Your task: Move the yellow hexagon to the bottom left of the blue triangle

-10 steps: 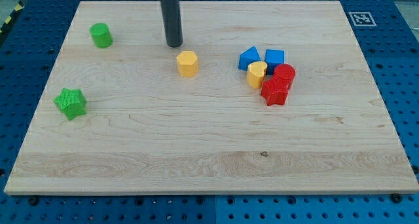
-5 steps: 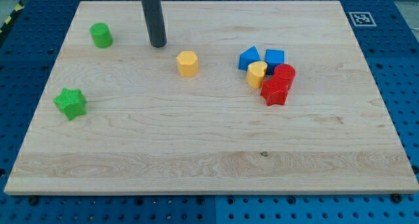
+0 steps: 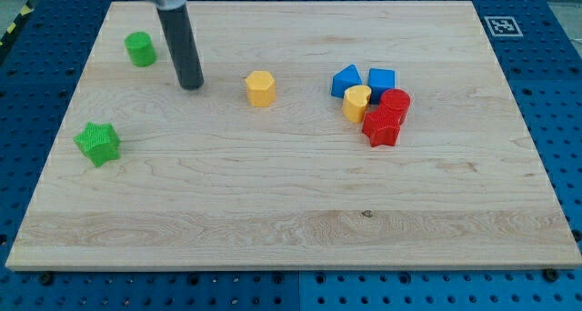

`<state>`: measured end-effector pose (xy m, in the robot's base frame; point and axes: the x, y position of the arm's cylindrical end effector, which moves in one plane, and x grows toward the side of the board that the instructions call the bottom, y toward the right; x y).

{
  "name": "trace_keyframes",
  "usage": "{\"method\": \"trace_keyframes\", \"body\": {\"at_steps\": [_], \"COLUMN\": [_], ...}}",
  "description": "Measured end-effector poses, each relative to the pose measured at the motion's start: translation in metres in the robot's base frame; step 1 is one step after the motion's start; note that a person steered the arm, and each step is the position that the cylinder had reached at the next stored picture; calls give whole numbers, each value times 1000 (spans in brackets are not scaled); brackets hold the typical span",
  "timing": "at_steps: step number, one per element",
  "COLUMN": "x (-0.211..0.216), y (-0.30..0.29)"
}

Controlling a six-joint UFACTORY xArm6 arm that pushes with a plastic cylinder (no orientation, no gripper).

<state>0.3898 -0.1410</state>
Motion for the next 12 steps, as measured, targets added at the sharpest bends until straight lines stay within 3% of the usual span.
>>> {"method": "trace_keyframes", "body": {"at_steps": [1, 4, 7, 12], "x": [18, 14, -12, -7], "y": [31, 105, 94, 121]}}
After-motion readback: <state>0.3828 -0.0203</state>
